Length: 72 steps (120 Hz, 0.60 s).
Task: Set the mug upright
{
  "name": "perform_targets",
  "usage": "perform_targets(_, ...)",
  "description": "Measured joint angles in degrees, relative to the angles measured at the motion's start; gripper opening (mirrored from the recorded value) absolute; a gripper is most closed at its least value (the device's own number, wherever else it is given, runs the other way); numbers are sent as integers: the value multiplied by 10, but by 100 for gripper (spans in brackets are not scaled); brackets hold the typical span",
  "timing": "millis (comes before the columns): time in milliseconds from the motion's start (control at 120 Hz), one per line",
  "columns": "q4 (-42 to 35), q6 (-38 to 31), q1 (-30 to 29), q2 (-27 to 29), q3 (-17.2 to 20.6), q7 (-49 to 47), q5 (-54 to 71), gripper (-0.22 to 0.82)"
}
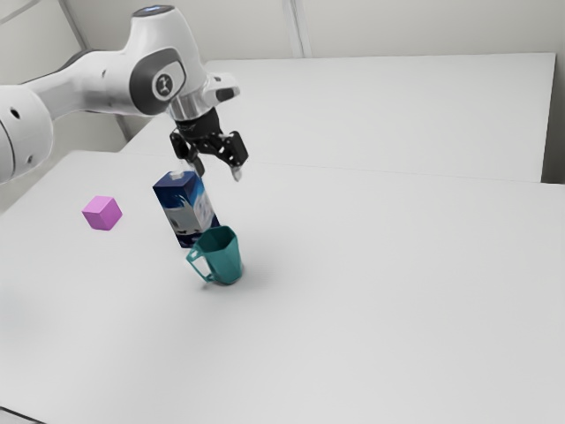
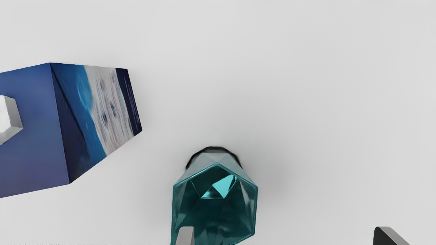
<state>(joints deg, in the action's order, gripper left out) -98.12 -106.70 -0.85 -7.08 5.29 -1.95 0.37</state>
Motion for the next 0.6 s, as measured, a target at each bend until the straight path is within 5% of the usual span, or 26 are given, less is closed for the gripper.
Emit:
perform_targets(267, 108, 94, 7, -3, -25, 23, -5, 60)
perform_targets(600, 118, 152, 7, -1, -26, 42, -15, 60)
